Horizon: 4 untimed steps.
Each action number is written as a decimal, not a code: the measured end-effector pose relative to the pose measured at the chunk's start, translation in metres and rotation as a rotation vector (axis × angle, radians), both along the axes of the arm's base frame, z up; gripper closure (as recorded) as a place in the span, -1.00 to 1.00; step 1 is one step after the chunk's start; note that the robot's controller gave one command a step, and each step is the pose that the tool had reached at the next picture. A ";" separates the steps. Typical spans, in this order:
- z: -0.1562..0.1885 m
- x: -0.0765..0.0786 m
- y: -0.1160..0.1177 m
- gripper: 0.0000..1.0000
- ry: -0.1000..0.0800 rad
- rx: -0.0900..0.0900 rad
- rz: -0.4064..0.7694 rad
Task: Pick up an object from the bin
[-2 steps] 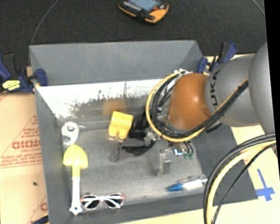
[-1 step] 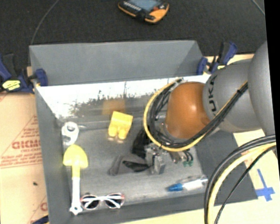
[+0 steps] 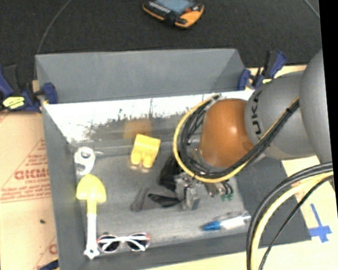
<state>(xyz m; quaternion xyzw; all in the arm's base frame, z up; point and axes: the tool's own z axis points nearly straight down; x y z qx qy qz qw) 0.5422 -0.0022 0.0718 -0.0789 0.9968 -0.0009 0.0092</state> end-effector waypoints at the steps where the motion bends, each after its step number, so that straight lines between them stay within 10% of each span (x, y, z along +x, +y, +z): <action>1: 0.007 -0.002 0.008 1.00 -0.001 0.001 -0.009; 3: 0.022 -0.005 0.008 1.00 -0.004 0.002 -0.018; 4: 0.063 0.017 0.007 1.00 -0.014 -0.001 0.018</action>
Offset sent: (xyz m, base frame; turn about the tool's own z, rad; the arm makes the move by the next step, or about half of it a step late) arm 0.0003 0.0104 0.0112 -0.0133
